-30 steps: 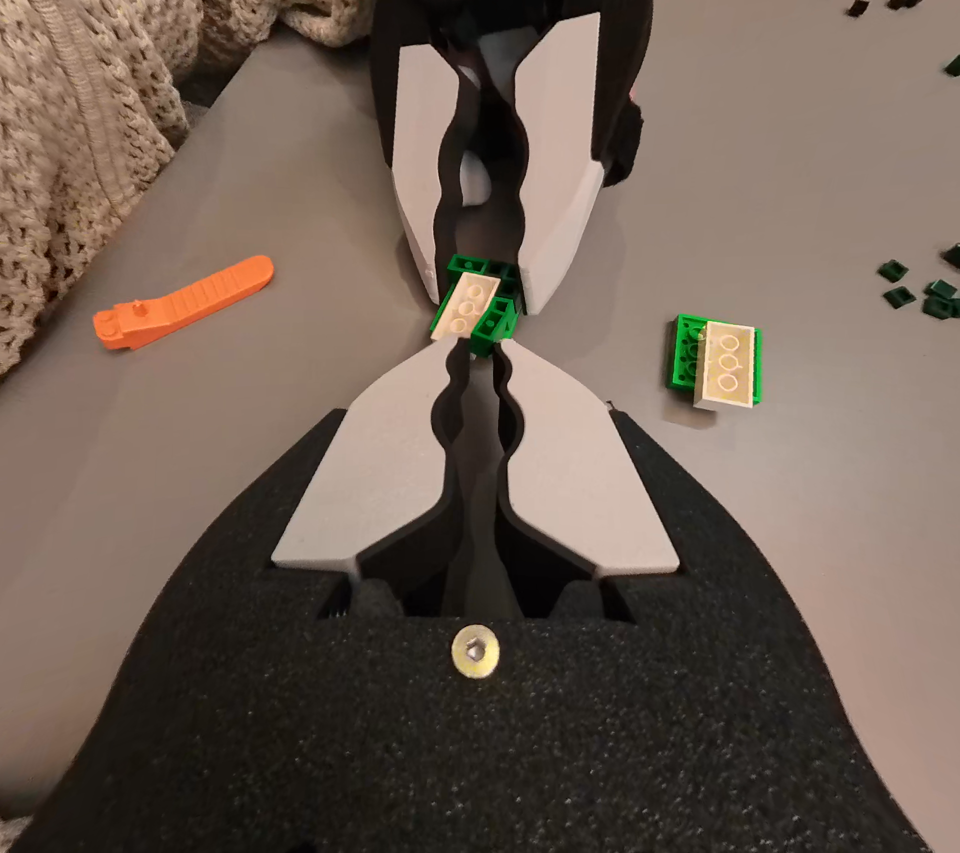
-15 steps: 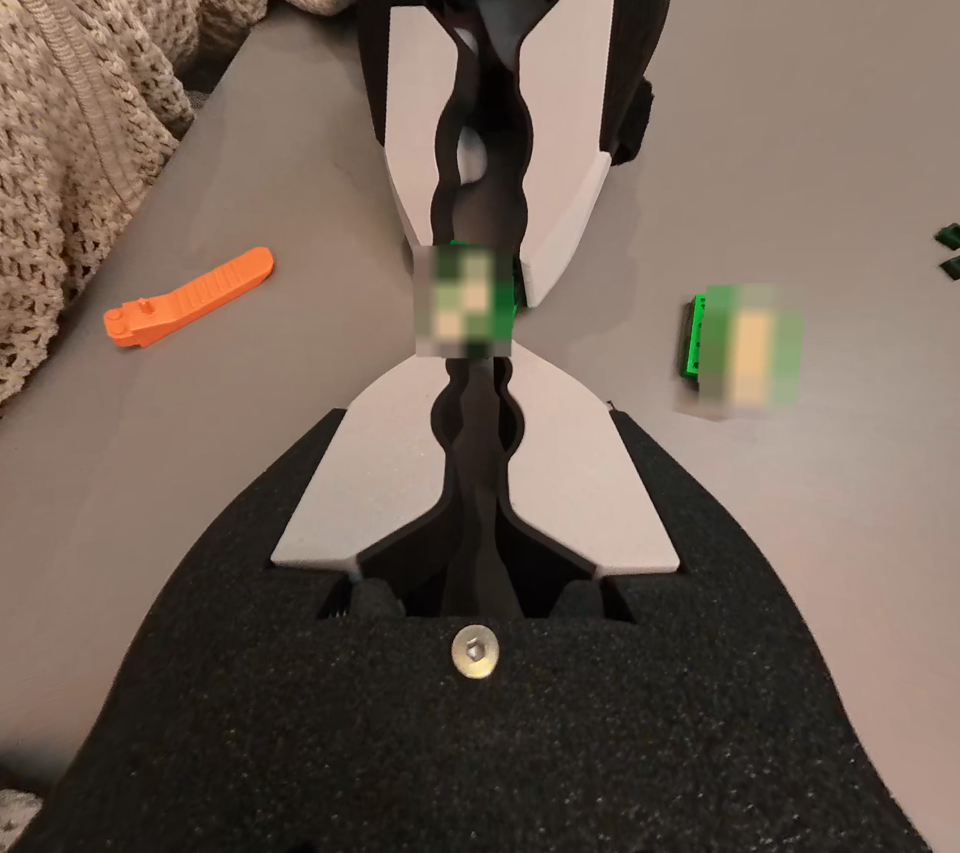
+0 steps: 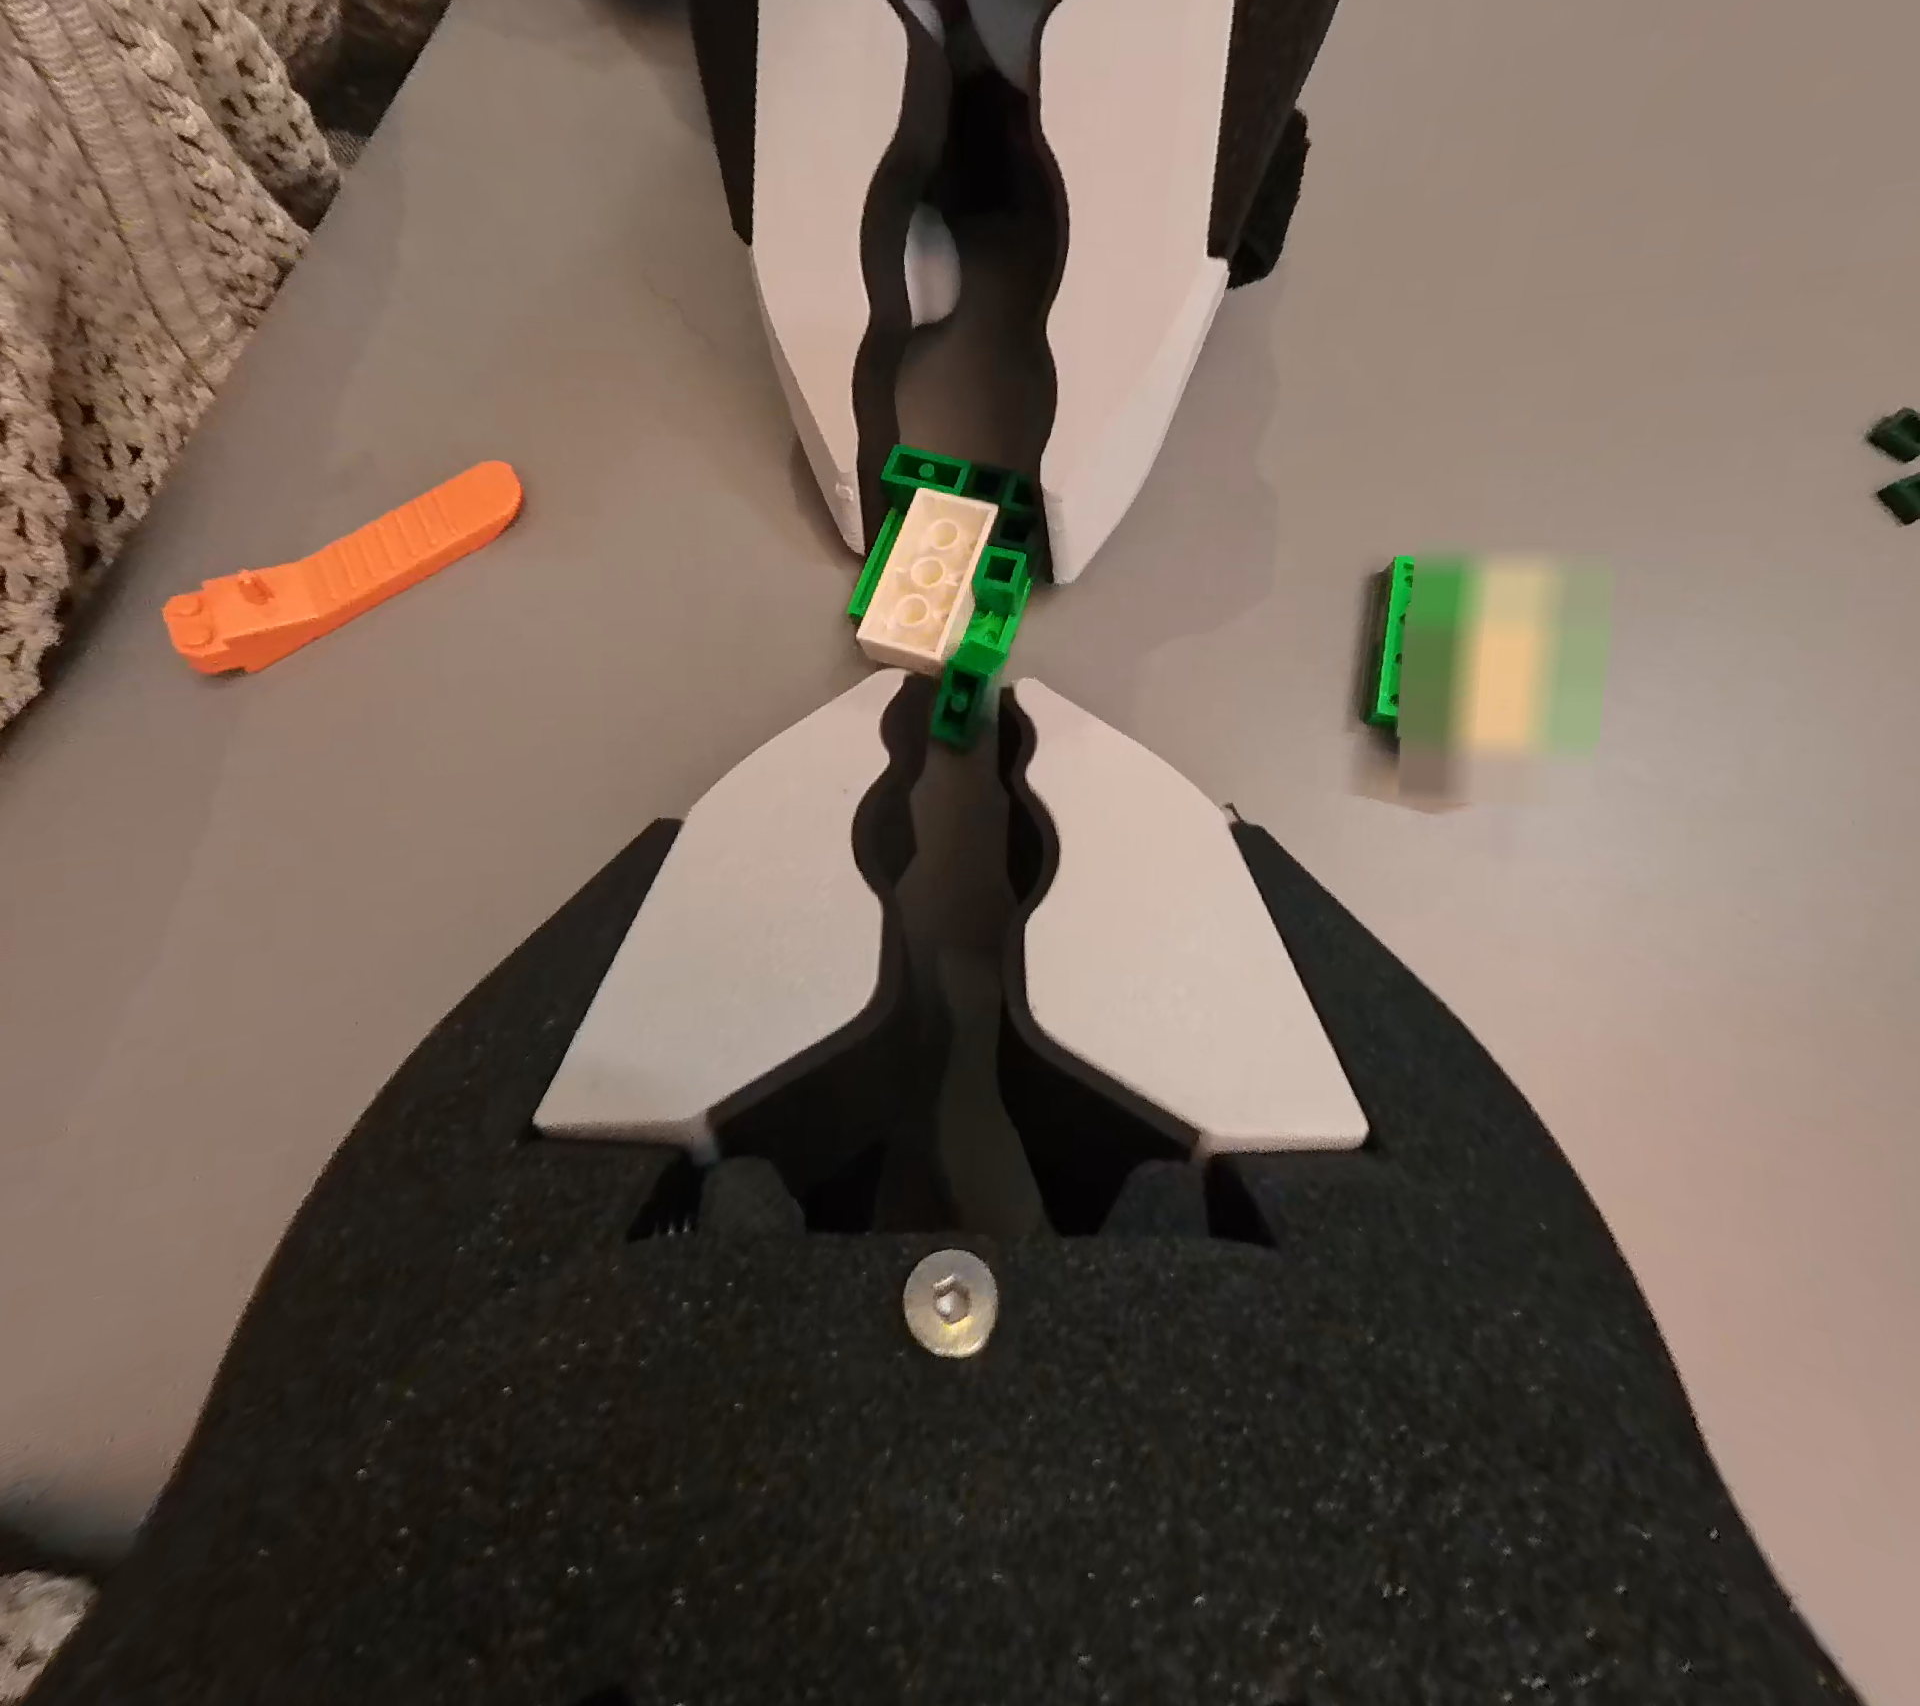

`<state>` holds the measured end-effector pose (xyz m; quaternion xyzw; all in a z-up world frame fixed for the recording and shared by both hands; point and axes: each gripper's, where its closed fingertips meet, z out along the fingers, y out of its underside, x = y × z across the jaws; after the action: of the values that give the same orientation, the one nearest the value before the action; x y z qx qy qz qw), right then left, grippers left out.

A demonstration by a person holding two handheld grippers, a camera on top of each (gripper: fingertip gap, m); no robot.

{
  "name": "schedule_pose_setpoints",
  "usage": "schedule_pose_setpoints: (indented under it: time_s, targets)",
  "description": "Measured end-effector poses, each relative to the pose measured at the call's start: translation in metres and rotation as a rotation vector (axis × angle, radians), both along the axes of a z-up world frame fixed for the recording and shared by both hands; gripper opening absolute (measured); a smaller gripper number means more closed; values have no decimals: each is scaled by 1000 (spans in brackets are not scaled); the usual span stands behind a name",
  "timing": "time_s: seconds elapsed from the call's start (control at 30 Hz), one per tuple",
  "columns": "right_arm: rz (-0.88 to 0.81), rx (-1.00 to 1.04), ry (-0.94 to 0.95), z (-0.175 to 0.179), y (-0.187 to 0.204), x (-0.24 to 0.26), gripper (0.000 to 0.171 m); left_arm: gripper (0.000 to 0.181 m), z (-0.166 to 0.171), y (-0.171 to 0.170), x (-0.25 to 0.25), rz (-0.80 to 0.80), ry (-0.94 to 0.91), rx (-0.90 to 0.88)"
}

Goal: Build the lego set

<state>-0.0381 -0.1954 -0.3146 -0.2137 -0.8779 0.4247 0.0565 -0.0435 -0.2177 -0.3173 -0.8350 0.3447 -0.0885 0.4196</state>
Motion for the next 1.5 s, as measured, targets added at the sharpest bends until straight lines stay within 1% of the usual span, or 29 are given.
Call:
schedule_pose_setpoints:
  time_s: [0.17,0.33,0.47,0.67,0.93,1.07,1.27,1.5]
  targets:
    - [-32,-8,1,1,4,2,14,35,0,0,0,0,0,0]
    - [-104,21,23,-1,5,4,15,35,0,-1,0,0,-1,-1]
    - [-124,83,75,-5,5,1,8,35,0,-1,0,0,0,0]
    - [-120,106,15,-2,5,-4,8,35,1,0,0,7,15,17]
    - [-65,287,-79,-2,3,-1,7,35,-1,1,1,20,4,3]
    - [-31,338,-110,-2,2,1,7,35,-1,2,0,27,0,-1]
    - [-4,366,-155,-2,3,0,7,35,-1,3,0,34,9,10]
    - [14,395,-164,-1,4,-1,7,35,-2,4,-1,37,14,17]
